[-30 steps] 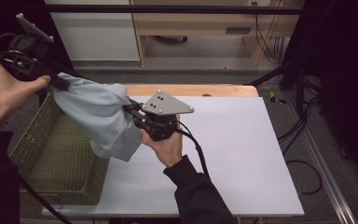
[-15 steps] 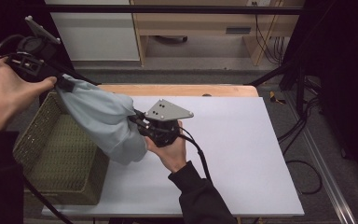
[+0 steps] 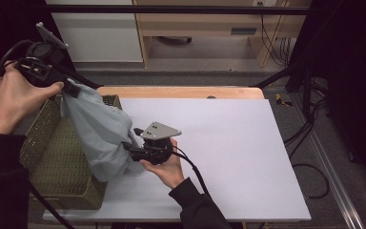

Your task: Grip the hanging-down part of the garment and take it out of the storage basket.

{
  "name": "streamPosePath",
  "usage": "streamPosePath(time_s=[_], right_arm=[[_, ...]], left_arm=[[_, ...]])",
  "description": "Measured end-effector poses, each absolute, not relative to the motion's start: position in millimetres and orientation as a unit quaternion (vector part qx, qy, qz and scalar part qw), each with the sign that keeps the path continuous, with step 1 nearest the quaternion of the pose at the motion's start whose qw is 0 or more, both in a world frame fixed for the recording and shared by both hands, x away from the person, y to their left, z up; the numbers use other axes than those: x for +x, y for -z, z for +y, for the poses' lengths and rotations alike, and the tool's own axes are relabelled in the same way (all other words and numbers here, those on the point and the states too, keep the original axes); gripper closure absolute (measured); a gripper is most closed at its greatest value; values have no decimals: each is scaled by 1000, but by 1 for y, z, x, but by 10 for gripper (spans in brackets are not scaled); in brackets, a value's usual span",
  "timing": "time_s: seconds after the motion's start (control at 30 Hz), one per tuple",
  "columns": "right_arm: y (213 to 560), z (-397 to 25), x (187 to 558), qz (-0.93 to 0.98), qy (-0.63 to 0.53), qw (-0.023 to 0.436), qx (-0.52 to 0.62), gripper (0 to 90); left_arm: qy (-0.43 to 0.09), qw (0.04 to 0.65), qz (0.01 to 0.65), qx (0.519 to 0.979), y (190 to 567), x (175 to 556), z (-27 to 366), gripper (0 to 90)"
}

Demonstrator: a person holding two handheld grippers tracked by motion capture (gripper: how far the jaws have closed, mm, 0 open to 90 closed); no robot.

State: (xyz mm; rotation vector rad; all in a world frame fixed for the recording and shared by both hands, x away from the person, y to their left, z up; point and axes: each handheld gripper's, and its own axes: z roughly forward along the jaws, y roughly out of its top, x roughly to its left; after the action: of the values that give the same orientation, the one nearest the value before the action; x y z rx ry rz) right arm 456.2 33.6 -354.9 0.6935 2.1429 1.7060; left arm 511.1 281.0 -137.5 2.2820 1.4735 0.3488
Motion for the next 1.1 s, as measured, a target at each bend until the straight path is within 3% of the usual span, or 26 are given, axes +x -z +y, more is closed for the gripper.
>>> streamPosePath(time_s=[0.03, 0.13, 0.37, 1.1], right_arm=[[355, 34, 456, 749, -596, 157, 242, 357], [349, 20, 447, 737, -613, 157, 238, 193], [339, -23, 434, 711, -628, 186, 255, 100], [357, -141, 410, 654, -599, 283, 364, 39]], left_arm=[[-125, 200, 528, 816, 138, 511, 282, 854], [-123, 202, 529, 815, 139, 511, 284, 854], [-120, 202, 533, 813, 141, 512, 285, 854], [-116, 195, 537, 812, 143, 515, 284, 854]])
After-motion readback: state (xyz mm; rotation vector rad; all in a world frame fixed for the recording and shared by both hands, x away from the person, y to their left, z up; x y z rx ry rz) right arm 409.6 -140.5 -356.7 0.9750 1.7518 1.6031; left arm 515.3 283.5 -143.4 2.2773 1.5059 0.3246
